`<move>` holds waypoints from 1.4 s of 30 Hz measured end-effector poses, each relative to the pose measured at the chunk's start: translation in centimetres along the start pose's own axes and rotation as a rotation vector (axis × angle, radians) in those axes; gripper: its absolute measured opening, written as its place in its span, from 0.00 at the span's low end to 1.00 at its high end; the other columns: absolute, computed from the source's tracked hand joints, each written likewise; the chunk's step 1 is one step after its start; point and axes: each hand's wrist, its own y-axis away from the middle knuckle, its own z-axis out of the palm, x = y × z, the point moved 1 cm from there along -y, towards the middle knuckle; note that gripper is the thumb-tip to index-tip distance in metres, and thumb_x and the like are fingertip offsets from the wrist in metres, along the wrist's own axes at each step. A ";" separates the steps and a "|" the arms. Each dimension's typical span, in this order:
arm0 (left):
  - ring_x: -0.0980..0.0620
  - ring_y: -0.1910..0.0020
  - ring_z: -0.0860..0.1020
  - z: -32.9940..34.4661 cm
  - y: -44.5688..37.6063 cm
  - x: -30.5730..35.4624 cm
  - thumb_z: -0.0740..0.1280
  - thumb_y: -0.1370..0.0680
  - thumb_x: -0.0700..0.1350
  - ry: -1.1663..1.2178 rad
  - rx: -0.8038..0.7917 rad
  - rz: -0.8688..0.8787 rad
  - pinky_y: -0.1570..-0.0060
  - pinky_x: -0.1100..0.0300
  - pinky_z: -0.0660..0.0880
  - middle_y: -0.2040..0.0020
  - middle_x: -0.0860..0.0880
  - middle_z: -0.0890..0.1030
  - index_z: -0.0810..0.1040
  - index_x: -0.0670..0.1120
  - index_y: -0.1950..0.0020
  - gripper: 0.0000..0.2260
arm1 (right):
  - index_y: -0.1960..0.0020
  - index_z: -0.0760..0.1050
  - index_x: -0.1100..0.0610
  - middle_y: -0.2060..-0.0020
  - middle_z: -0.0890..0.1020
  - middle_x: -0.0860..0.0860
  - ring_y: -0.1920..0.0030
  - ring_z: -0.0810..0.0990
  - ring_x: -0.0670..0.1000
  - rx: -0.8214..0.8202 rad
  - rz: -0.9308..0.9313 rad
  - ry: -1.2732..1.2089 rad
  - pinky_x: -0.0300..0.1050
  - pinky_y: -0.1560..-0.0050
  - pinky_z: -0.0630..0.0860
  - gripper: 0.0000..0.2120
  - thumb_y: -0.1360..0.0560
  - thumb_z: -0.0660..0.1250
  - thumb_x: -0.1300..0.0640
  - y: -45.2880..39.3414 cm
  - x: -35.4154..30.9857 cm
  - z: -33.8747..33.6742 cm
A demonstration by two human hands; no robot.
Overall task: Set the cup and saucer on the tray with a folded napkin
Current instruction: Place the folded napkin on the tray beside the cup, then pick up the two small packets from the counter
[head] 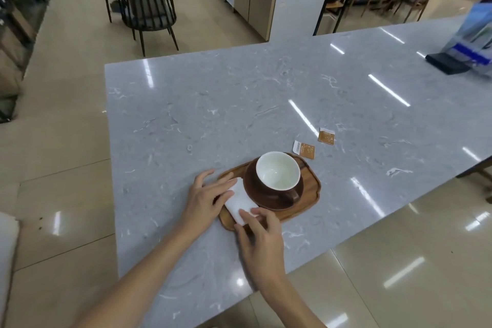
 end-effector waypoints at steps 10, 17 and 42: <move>0.57 0.23 0.55 -0.1 -0.3 -0.4 0.62 0.16 0.47 0.039 -0.124 -0.047 0.25 0.62 0.53 0.27 0.63 0.70 0.74 0.58 0.27 0.17 | 0.36 0.82 0.52 0.44 0.75 0.49 0.49 0.74 0.46 -0.011 -0.146 0.035 0.29 0.46 0.68 0.18 0.25 0.76 0.56 -0.4 0.9 0.1; 0.60 0.22 0.54 -0.5 -0.5 0.4 0.60 0.16 0.51 0.042 -0.145 -0.108 0.24 0.56 0.57 0.25 0.66 0.67 0.70 0.58 0.25 0.19 | 0.35 0.81 0.51 0.43 0.76 0.49 0.49 0.77 0.45 -0.131 -0.247 -0.111 0.37 0.48 0.78 0.17 0.23 0.72 0.53 -1.6 1.8 -1.7; 0.50 0.39 0.78 6.7 -21.4 10.5 0.64 0.17 0.48 0.019 -0.296 -0.442 0.39 0.60 0.72 0.34 0.47 0.80 0.77 0.47 0.31 0.15 | 0.27 0.72 0.54 0.36 0.77 0.55 0.38 0.79 0.55 -0.551 -0.097 0.196 0.49 0.42 0.77 0.26 0.22 0.70 0.48 -28.6 17.0 -11.6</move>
